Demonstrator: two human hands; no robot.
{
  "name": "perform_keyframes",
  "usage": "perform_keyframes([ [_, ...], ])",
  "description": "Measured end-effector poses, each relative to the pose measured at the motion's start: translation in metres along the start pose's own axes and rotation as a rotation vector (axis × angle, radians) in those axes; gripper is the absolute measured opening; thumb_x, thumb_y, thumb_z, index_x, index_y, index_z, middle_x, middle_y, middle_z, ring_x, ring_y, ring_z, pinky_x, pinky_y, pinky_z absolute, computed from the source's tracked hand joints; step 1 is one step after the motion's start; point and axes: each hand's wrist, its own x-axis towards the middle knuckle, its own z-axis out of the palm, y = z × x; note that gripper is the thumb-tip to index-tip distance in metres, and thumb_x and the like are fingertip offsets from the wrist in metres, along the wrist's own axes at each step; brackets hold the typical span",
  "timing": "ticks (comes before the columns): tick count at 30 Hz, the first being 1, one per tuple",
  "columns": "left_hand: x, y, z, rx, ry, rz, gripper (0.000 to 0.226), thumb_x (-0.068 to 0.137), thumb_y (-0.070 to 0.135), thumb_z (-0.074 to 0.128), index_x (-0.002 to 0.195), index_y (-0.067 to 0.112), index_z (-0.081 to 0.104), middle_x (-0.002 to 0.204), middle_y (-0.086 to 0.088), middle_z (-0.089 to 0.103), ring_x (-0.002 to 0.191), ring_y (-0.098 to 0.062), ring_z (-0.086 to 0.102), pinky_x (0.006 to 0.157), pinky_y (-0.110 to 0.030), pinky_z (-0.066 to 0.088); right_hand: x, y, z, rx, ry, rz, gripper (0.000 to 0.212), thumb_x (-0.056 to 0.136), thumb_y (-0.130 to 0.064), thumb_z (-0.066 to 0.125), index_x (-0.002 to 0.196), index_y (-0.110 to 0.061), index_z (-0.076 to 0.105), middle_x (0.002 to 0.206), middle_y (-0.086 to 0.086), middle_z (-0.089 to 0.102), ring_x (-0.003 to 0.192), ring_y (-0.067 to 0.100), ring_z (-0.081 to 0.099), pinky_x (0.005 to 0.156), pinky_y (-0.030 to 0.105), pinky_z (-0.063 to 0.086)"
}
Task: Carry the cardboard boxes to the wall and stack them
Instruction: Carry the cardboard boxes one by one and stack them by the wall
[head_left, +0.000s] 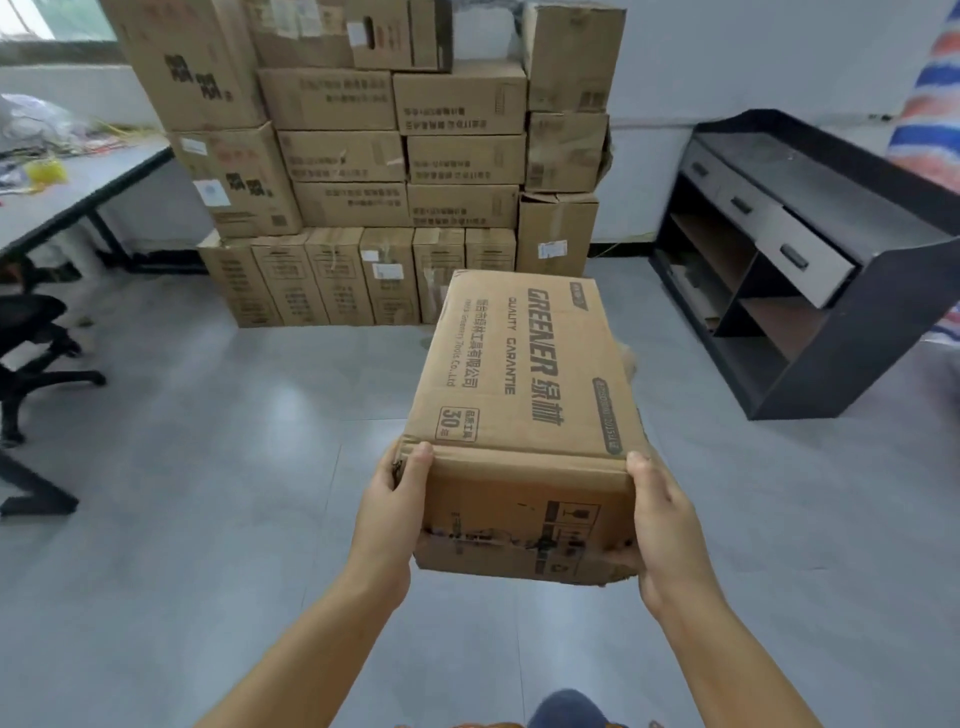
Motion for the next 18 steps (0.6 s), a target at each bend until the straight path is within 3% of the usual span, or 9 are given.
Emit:
perform_keyframes([
  [3, 0.051, 0.011, 0.023, -0.002, -0.011, -0.027, 0.019, 0.097, 0.036, 0.047, 0.112, 0.038, 0.058, 0.105, 0.016, 0.062, 0.099, -0.004, 0.057, 0.089, -0.043, 0.052, 0.058, -0.009, 0.011, -0.039, 0.002, 0.022, 0.029, 0.095, -0.052, 0.038, 0.115, -0.052, 0.059, 0.111, -0.007, 0.067, 0.106, 0.018, 0.062, 0.085, 0.056, 0.054],
  [6, 0.104, 0.018, 0.051, -0.011, 0.017, -0.039, 0.014, 0.098, 0.033, 0.046, 0.100, 0.039, 0.059, 0.100, 0.016, 0.062, 0.094, -0.004, 0.057, 0.088, -0.043, 0.052, 0.122, -0.013, 0.020, -0.086, -0.029, 0.040, 0.037, 0.082, -0.065, 0.039, 0.114, -0.057, 0.057, 0.112, -0.007, 0.067, 0.107, 0.020, 0.061, 0.087, 0.057, 0.052],
  [9, 0.158, 0.031, 0.087, -0.057, 0.067, -0.034, 0.014, 0.098, 0.030, 0.046, 0.094, 0.037, 0.058, 0.096, 0.015, 0.061, 0.089, -0.003, 0.057, 0.084, -0.040, 0.052, 0.193, -0.027, 0.028, -0.073, -0.052, 0.036, 0.031, 0.092, -0.056, 0.039, 0.115, -0.053, 0.059, 0.110, -0.005, 0.068, 0.106, 0.021, 0.062, 0.084, 0.057, 0.054],
  [13, 0.226, 0.059, 0.141, -0.090, 0.086, -0.032, 0.025, 0.098, 0.036, 0.046, 0.121, 0.033, 0.056, 0.106, 0.014, 0.060, 0.097, -0.006, 0.056, 0.078, -0.038, 0.052, 0.289, -0.070, 0.030, -0.069, -0.068, 0.013, 0.027, 0.098, -0.045, 0.040, 0.109, -0.045, 0.064, 0.106, -0.007, 0.069, 0.102, 0.016, 0.063, 0.085, 0.051, 0.055],
  [16, 0.274, 0.085, 0.184, -0.136, 0.097, 0.002, 0.029, 0.098, 0.034, 0.046, 0.126, 0.030, 0.055, 0.104, 0.017, 0.060, 0.094, 0.000, 0.055, 0.071, -0.034, 0.051, 0.355, -0.108, 0.034, -0.078, -0.102, -0.041, 0.028, 0.099, -0.042, 0.039, 0.108, -0.048, 0.064, 0.102, -0.012, 0.070, 0.098, 0.011, 0.064, 0.082, 0.046, 0.057],
  [18, 0.304, 0.103, 0.204, -0.162, 0.100, 0.025, 0.033, 0.098, 0.034, 0.046, 0.130, 0.030, 0.052, 0.108, 0.017, 0.060, 0.095, 0.002, 0.055, 0.075, -0.036, 0.053, 0.392, -0.131, 0.038, -0.078, -0.116, -0.070, 0.029, 0.099, -0.040, 0.038, 0.110, -0.048, 0.063, 0.101, -0.013, 0.071, 0.097, 0.009, 0.065, 0.079, 0.044, 0.058],
])
